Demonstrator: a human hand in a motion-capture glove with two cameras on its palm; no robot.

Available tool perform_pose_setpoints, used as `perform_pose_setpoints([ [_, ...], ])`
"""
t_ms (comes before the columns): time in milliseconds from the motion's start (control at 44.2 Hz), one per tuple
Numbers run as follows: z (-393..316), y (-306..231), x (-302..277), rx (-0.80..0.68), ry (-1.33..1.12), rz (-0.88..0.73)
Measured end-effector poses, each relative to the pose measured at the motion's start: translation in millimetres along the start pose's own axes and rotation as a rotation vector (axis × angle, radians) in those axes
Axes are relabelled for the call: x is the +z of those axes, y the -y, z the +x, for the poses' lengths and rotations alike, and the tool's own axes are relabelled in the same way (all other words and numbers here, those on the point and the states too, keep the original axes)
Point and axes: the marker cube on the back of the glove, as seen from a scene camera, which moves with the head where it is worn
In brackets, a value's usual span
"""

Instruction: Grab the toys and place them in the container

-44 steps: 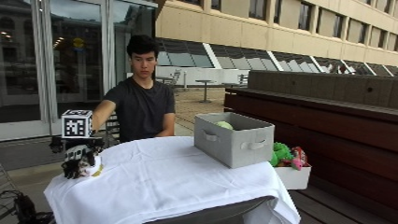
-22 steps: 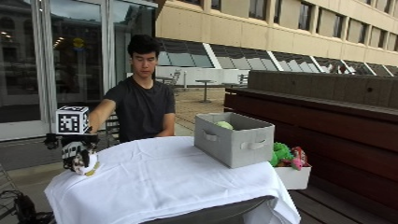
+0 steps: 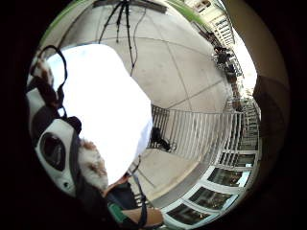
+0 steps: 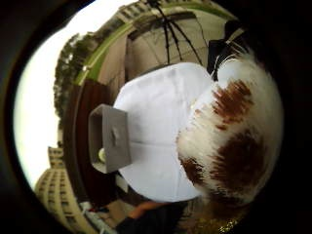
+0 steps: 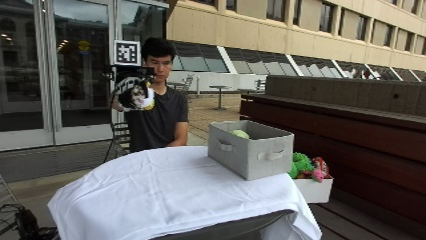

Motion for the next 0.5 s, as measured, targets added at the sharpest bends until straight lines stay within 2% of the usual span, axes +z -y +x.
perform_pose_setpoints([
  [204, -84, -3, -80, 0.004, 0.028, 0.044],
  [498, -223, 8, -104, -0.048, 0.091, 0.079],
])
